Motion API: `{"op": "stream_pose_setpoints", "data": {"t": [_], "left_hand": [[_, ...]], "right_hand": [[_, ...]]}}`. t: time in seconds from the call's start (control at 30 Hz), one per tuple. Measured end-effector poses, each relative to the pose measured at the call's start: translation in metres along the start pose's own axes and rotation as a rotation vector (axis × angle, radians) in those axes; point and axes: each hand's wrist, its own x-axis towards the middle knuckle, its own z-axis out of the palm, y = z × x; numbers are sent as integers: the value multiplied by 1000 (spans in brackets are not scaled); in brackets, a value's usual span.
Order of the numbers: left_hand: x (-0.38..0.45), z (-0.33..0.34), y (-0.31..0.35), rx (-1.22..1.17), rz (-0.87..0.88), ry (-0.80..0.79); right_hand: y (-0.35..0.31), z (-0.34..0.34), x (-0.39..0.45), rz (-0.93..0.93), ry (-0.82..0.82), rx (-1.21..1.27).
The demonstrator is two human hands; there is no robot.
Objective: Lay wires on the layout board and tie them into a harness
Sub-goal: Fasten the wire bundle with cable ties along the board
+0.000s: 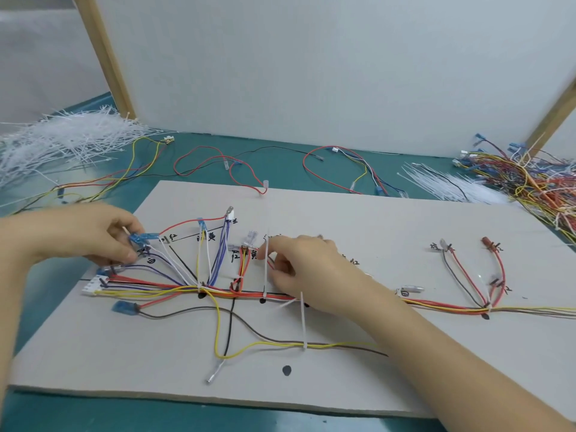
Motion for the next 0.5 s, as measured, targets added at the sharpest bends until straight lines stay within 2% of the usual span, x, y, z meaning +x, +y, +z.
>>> {"op": "stream_pose_setpoints", "data": {"t": [0.07, 0.2, 0.33, 0.4, 0.5], "left_hand": [[-2, 1, 0, 46, 26, 44], [-8, -5, 9, 36, 228, 242], [-26, -3, 25, 229, 180, 387], [-38, 9, 28, 258, 170, 356], [-60, 37, 22, 364, 314, 215]], "right_hand": [[0, -1, -1, 6, 22, 68], [3, -7, -4, 58, 105, 293], [6, -11, -3, 98, 117, 378], [6, -10, -2, 99, 107, 376], [5, -9, -1, 93, 92, 395]]}}
